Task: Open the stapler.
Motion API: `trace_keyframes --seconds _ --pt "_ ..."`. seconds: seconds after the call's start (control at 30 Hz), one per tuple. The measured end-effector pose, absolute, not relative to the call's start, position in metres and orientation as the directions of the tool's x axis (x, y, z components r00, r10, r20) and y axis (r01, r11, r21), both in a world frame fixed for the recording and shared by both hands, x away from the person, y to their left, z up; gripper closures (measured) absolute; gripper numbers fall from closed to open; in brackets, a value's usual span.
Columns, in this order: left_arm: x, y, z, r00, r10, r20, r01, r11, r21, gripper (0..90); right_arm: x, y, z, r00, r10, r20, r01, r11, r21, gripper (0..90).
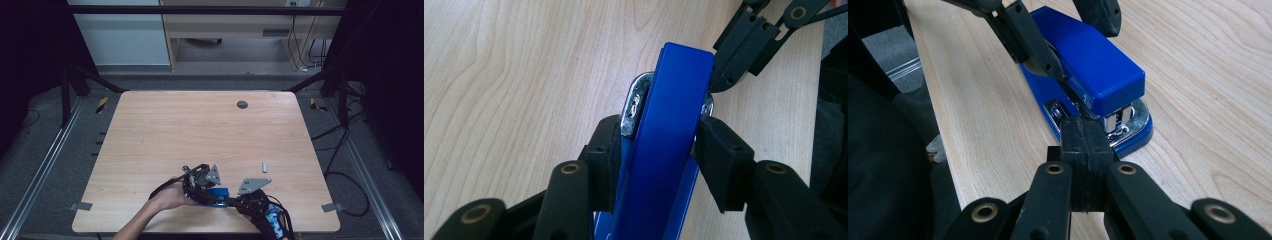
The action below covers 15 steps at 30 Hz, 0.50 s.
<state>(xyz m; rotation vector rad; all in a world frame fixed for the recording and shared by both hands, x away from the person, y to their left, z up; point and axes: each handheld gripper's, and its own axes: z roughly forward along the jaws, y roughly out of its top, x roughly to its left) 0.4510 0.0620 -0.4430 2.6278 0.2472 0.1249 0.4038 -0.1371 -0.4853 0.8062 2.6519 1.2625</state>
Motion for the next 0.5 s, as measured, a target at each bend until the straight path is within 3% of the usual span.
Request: trace_keyframes --seconds 0.5 --pt "0.4561 0.0538 -0.4502 0.985 0.172 0.023 0.143 -0.881 0.451 58.2 0.4064 -0.1325 -0.4877 -0.856 0.501 0.126 0.419 0.531 0.737 90.0"
